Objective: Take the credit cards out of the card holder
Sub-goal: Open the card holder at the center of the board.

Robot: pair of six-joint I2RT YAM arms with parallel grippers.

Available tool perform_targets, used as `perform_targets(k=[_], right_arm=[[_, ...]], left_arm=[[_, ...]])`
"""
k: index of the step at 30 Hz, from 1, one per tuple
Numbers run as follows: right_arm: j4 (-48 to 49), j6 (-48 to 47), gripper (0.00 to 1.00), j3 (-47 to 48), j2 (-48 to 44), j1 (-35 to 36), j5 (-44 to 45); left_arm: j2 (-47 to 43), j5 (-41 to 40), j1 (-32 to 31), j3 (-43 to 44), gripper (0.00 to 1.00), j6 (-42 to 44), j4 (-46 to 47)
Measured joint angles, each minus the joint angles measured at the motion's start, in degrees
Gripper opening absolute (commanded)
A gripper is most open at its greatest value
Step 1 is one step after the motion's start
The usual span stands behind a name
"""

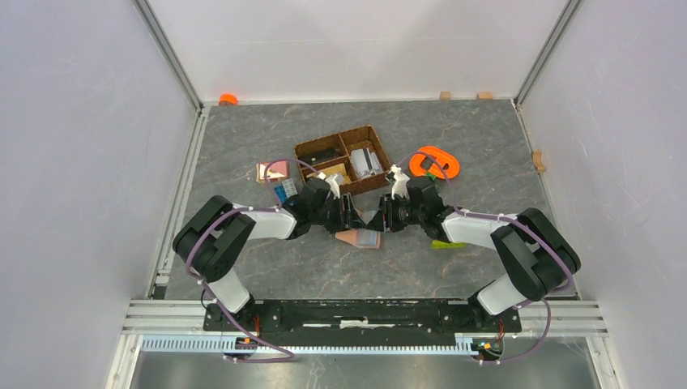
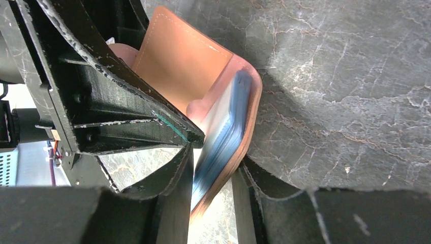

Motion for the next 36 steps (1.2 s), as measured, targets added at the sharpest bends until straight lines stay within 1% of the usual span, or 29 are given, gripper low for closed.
perform_targets(k=[2, 4, 7, 15, 17, 20, 25, 29, 33, 34, 36], right_arm=[[-0.1, 0.0, 0.40, 0.0, 0.0, 0.2, 0.0], [-0.1, 0.0, 0.45, 0.0, 0.0, 0.2, -0.1], [0.0, 0.0, 0.51, -0.1, 0.0, 0.3, -0.3], [0.0, -0.2, 0.54, -0.2, -0.1, 0.4, -0.3], [-0.1, -0.3, 0.56, -0.2, -0.3, 0.5, -0.2], [-0.5, -0.7, 0.61, -0.2, -0.9, 0.6, 0.3], [-0.8, -1.5, 0.60, -0.2, -1.9, 0.7, 0.6], [0.2, -1.7, 0.60, -1.8, -3.5, 0.9, 0.7], [0.5, -2.5, 0.61, -4.3, -5.7, 1.9, 1.4], [0.9, -2.7, 0.62, -4.9, -6.2, 2.0, 1.7], [2.3, -2.9, 0.66, -6.2, -6.7, 2.1, 1.7]], left_arm=[[0.2, 0.4, 0.0, 0.3, 0.57, 0.0, -0.5], [0.3, 0.4, 0.0, 0.7, 0.53, 0.1, -1.1], [0.8, 0.4, 0.0, 1.3, 0.47, 0.3, -2.1], [1.4, 0.0, 0.0, 2.3, 0.44, 0.4, -4.0], [1.3, -0.5, 0.0, 2.3, 0.43, 0.4, -4.1], [1.0, -1.1, 0.0, 2.3, 0.34, 0.5, -4.7], [0.9, -1.9, 0.0, 2.3, 0.28, 0.8, -5.6], [1.0, -2.3, 0.0, 2.0, 0.26, 0.7, -5.2], [1.3, -2.3, 0.0, 1.4, 0.25, 0.5, -3.4], [1.4, -2.2, 0.0, 1.2, 0.25, 0.2, -2.8], [1.5, -2.0, 0.0, 0.8, 0.25, 0.0, -1.7]])
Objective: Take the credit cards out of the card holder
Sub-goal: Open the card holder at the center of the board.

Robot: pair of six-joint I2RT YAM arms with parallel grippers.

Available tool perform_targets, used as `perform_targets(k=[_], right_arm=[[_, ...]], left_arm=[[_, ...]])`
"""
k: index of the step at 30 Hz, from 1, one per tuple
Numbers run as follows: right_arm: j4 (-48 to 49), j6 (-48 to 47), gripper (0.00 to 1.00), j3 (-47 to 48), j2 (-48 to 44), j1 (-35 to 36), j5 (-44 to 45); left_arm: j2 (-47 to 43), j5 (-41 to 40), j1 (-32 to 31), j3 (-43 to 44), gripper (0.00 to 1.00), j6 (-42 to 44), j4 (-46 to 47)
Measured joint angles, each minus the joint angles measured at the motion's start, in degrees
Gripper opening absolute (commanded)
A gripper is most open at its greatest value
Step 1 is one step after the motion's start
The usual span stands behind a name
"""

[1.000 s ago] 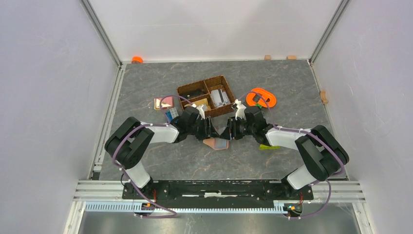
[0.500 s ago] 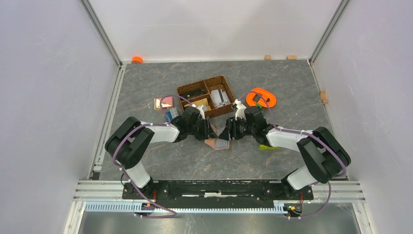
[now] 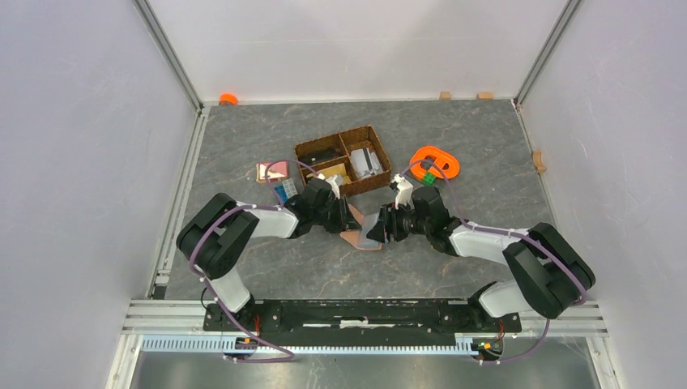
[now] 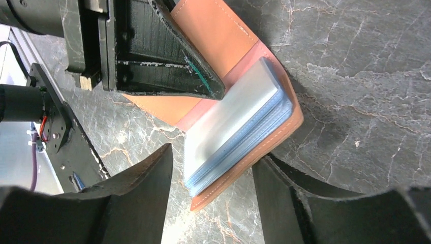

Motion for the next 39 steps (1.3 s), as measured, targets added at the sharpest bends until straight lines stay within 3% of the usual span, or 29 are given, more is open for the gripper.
perform_targets(k=[6, 11, 26, 34, 38, 39], right_arm=[[5.8, 0.5, 0.76, -2.8, 0.0, 0.0, -1.4], [10.0, 2.0, 0.98, -4.6, 0.1, 0.0, -1.2], [18.4, 1.6, 0.98, -8.4, -3.9, 4.5, 8.0], [11.9, -2.6, 0.98, -0.6, -0.1, 7.1, 12.6], [3.5, -2.1, 0.98, 7.0, 5.2, 7.0, 15.7], [1.3, -1.7, 0.94, 9.1, 6.6, 6.8, 15.6]], left_arm=[[1.7, 1.3, 0.0, 0.0, 0.25, -1.3, 3.1], [1.8, 1.5, 0.0, 0.0, 0.25, -1.7, 3.3], [1.8, 1.4, 0.0, -0.1, 0.24, -1.9, 3.4], [1.8, 1.4, 0.0, -0.1, 0.24, -1.9, 3.4], [1.8, 1.4, 0.0, -0.1, 0.24, -1.9, 3.4], [1.8, 0.9, 0.2, -0.2, 0.24, -2.0, 3.3]])
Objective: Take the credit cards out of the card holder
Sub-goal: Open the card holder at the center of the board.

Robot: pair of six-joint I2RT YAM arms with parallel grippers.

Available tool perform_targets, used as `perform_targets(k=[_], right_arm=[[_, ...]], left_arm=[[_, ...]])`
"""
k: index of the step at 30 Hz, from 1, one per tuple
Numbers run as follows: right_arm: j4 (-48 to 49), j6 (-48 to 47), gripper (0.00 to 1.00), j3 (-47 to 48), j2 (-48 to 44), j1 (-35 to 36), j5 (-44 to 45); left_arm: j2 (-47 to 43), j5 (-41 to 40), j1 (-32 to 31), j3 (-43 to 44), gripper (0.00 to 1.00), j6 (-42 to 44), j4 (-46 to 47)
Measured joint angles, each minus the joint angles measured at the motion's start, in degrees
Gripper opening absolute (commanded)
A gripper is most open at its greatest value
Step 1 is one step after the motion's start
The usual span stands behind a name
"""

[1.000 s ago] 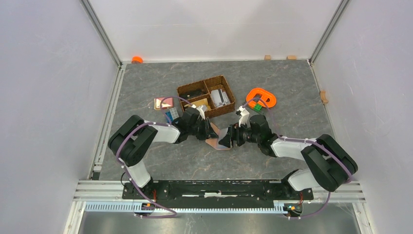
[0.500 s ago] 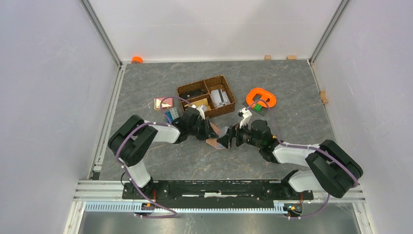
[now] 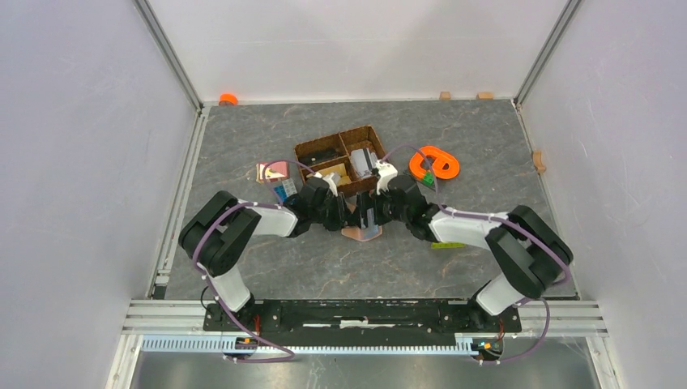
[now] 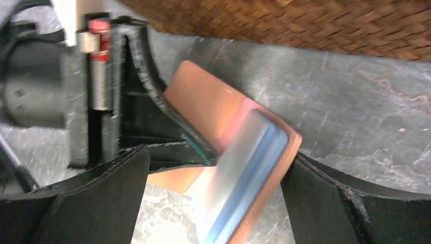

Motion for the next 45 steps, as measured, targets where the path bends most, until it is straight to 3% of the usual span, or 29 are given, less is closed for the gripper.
perform_targets(k=[4, 9, 21, 33, 45], right_arm=[[-2.0, 1.2, 0.91, 3.1, 3.9, -0.6, 4.9], [-0.5, 1.4, 0.98, -1.0, 2.1, -0.3, 10.2], [0.2, -2.7, 0.97, -5.4, -4.2, -0.8, 3.3], [4.6, 1.6, 0.57, -9.9, -8.5, -2.4, -3.6], [8.7, 5.8, 0.38, -11.6, -7.2, -3.5, -6.3]], left_arm=[[-0.1, -0.2, 1.2, 0.0, 0.24, -0.1, 0.4], [-0.1, 0.1, 0.3, -0.1, 0.24, -0.1, 0.4], [-0.1, 0.2, 0.0, -0.1, 0.24, -0.1, 0.4], [-0.1, 0.2, 0.0, -0.1, 0.23, -0.1, 0.4], [-0.1, 0.0, 0.0, -0.5, 0.23, -0.2, 1.1]])
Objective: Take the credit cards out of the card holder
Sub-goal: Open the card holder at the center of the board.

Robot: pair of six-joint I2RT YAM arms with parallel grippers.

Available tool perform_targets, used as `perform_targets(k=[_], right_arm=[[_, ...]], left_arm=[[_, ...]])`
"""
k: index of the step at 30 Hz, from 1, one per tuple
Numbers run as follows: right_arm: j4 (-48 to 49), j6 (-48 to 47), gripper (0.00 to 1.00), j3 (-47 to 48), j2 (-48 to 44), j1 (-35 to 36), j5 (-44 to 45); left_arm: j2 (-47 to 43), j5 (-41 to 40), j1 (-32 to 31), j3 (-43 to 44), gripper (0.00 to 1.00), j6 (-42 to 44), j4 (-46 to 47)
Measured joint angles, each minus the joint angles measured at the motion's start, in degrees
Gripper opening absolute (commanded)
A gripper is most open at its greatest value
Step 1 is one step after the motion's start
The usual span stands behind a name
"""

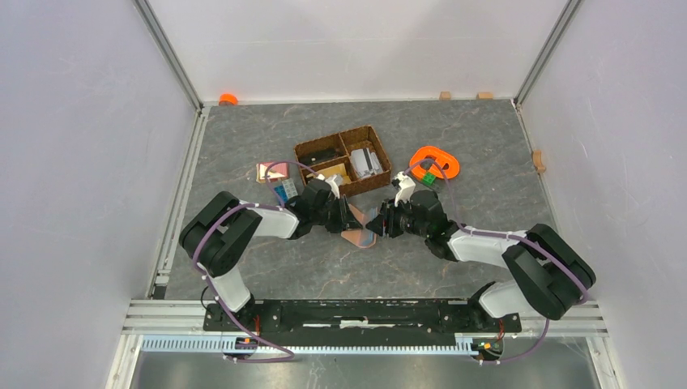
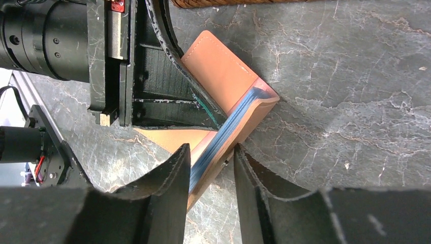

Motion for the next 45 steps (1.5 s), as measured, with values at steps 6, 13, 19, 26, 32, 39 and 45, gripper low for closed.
perform_targets(k=[6, 13, 19, 26, 32, 39, 45], right_arm=[[-0.3, 0.3, 0.19, 0.0, 0.3, -0.6, 0.3], [-0.9, 0.4, 0.14, 0.0, 0.2, -1.9, 0.6], [-0.9, 0.4, 0.13, 0.0, 0.2, -2.2, 0.1], [-0.6, 1.0, 0.10, 0.0, 0.2, -2.3, -1.4], [0.2, 1.7, 0.19, -0.6, 0.2, -2.2, -2.0], [0.2, 1.8, 0.16, -0.6, 0.2, -1.7, -2.1], [0.2, 1.8, 0.16, -0.6, 0.2, -0.7, -2.2]], left_arm=[[-0.3, 0.1, 0.0, -0.2, 0.40, 0.0, 0.1], [-3.7, 0.0, 0.0, -2.1, 0.71, -0.2, 0.0], [-5.0, 1.5, -0.1, -3.8, 0.89, -0.7, 4.5], [-4.6, 2.5, -0.1, -4.8, 0.88, -1.2, 7.6], [-3.0, 4.6, 1.4, -4.9, 0.86, -2.6, 10.4], [-2.5, 6.2, 4.1, -6.8, 0.86, -5.0, 14.0], [-1.7, 6.7, 4.2, -6.8, 0.87, -5.6, 15.7]])
